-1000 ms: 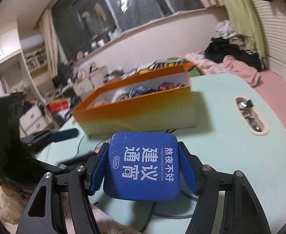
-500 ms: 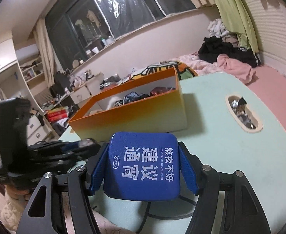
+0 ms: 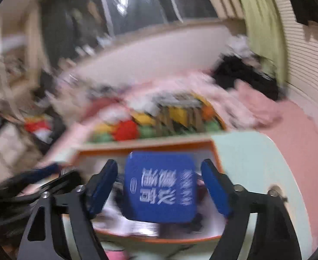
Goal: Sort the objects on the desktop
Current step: 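Lower the tin and cone into the orange box and release both, then withdraw both tools from the box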
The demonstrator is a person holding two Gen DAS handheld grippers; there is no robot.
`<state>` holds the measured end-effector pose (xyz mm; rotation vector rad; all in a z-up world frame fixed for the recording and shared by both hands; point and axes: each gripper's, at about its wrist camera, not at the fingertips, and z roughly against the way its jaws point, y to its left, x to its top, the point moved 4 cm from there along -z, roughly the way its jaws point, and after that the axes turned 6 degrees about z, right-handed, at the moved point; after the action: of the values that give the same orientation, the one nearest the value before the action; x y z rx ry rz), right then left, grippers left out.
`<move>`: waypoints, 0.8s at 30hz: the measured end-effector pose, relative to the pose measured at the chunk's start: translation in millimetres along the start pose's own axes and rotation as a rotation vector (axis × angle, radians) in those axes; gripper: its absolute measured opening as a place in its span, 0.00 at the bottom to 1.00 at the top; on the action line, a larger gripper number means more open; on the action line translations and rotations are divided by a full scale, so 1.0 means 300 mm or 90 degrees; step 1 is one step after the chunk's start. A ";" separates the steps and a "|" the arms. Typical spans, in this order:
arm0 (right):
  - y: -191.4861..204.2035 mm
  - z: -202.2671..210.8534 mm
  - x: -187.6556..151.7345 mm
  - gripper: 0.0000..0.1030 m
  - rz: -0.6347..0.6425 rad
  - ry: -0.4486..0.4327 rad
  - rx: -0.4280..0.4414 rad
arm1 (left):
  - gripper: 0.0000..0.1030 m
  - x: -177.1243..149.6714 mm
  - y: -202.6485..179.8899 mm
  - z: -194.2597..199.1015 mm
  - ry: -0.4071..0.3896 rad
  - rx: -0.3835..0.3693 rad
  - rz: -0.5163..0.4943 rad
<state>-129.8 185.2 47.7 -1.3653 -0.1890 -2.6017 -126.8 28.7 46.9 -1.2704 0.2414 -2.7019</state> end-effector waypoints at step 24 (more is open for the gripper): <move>0.133 0.033 -0.056 0.83 0.127 0.026 -0.044 | 0.85 -0.077 0.039 0.073 -0.055 -0.007 -0.041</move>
<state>-103.2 150.3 40.5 -1.2798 0.0430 -2.4878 -94.6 20.1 40.9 -1.4174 0.2094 -2.6933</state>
